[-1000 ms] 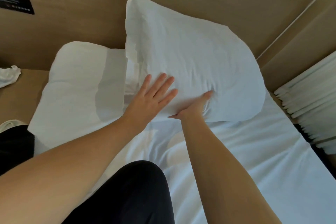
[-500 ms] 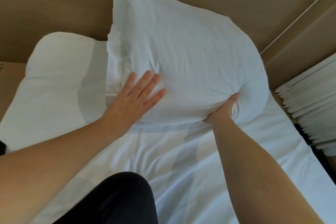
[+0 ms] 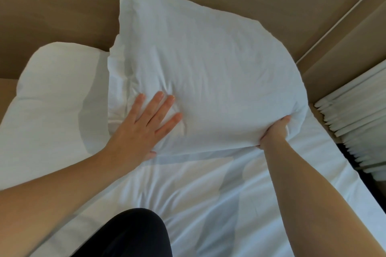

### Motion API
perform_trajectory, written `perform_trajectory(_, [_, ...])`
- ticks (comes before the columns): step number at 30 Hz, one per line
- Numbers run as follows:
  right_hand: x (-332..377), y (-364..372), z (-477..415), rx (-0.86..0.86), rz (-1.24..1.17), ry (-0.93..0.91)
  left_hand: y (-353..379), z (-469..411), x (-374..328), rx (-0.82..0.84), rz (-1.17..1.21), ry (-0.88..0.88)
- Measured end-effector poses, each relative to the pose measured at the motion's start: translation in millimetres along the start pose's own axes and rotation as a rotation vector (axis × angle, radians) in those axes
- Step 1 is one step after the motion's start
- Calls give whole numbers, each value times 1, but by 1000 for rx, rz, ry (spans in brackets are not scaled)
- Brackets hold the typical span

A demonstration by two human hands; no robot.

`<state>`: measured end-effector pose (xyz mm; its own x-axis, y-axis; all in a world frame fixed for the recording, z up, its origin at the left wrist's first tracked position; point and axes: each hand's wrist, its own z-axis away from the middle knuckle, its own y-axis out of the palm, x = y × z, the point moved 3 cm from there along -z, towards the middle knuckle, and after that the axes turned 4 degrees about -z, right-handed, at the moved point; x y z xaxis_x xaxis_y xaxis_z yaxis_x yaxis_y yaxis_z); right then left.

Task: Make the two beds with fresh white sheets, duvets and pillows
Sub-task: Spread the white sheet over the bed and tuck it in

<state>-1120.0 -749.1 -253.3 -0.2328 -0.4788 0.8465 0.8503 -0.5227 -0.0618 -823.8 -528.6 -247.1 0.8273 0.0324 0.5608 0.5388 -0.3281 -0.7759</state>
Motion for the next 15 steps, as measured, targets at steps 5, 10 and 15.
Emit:
perform_trajectory(5, [25, 15, 22, -262, 348, -462, -36, -36, 10, -22, 239, -80])
perform_trajectory(10, [57, 67, 69, 68, 956, -1078, -46, -122, 44, 149, 436, -222])
perform_trajectory(15, [82, 135, 106, 434, 1308, -1297, -28, -170, 60, 254, 468, -267])
